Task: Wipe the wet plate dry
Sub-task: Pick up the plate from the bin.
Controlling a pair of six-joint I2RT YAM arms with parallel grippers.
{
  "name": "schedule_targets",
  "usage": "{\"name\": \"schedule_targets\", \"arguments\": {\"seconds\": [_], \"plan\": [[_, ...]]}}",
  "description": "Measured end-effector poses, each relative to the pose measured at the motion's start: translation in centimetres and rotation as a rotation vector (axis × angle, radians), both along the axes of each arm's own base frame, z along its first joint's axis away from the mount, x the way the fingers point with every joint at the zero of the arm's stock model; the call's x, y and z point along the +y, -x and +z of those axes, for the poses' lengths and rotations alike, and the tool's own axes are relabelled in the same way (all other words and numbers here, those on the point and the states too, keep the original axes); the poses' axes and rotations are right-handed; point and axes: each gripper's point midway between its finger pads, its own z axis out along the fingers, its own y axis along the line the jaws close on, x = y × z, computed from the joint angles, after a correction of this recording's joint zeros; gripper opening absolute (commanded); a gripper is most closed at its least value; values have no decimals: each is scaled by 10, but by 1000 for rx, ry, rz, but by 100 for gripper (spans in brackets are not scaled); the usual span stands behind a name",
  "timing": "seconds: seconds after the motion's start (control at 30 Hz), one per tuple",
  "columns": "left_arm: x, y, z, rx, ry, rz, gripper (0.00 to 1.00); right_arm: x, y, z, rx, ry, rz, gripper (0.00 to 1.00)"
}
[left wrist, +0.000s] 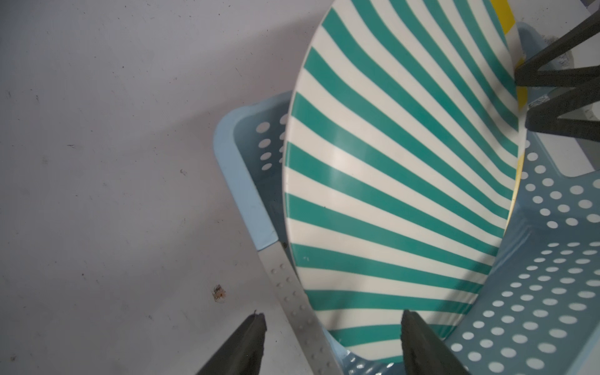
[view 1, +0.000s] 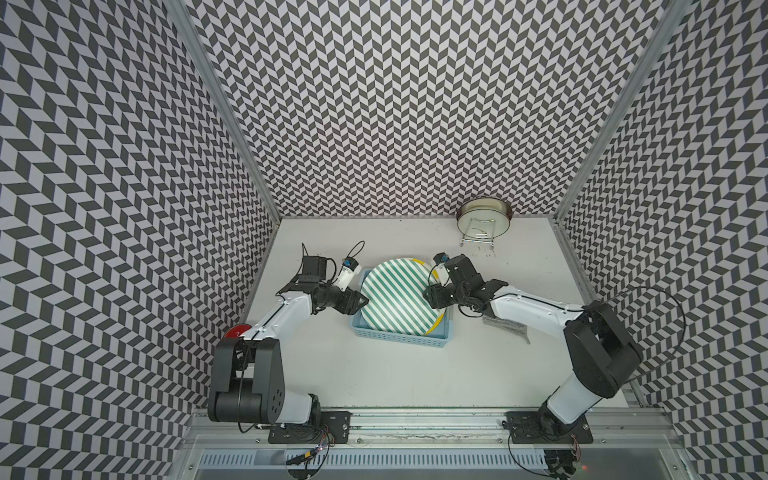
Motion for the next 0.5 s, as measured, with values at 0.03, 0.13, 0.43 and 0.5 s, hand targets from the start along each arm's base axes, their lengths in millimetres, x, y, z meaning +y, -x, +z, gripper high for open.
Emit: {"name": "schedule_targets", "arguments": {"seconds": [0.03,0.13,0.43,0.5], "plan": [[0,0,0,0,1,-1,67,1,0,0,0,-4,0,65],[-1,0,0,1,3,-2,67,4,-2,-1,0,-20,3,65],[0,1,-1,4,-3,0,69,11,-7,0,-1,-63,4,65],[1,0,-1,3,-11,1,69,11,-7,0,-2,-69,2,65]]}}
